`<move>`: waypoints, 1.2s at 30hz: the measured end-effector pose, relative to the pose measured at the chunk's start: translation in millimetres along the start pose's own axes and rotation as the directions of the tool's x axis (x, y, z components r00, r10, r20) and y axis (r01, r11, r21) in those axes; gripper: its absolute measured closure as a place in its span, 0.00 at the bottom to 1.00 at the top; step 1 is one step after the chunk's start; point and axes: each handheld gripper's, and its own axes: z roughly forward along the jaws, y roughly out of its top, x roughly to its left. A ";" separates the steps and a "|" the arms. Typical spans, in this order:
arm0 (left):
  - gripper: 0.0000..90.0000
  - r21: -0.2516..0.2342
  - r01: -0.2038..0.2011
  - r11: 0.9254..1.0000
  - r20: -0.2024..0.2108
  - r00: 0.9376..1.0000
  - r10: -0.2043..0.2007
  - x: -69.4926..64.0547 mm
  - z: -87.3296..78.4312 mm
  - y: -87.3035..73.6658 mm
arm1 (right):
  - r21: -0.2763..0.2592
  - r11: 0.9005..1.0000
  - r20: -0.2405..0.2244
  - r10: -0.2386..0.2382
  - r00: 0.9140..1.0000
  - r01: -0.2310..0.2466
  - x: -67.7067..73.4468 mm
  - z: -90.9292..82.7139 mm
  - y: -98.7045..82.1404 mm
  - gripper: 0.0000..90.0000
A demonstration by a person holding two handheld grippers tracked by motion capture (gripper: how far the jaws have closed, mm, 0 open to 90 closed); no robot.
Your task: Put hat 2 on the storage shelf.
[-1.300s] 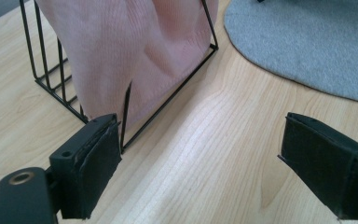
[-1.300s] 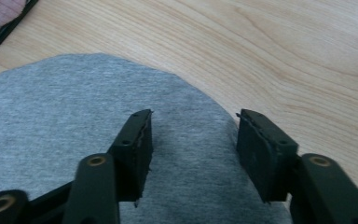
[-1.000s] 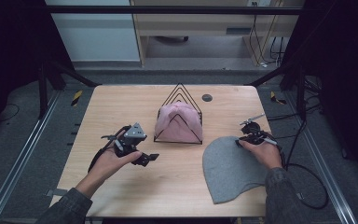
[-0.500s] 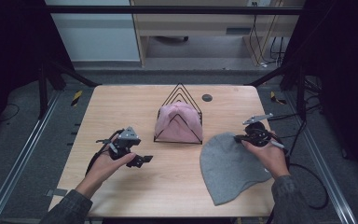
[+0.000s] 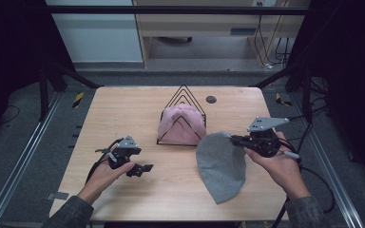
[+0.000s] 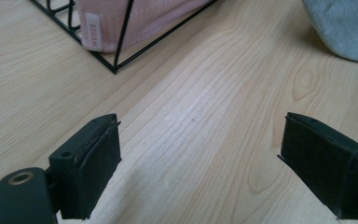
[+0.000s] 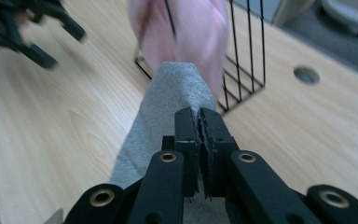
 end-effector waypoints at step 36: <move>0.13 -0.061 -0.113 0.992 0.112 0.986 0.120 -18.8 -21.0 48.4 | -0.157 0.969 -0.070 -0.204 0.976 0.191 54.2 -18.2 96.4 0.96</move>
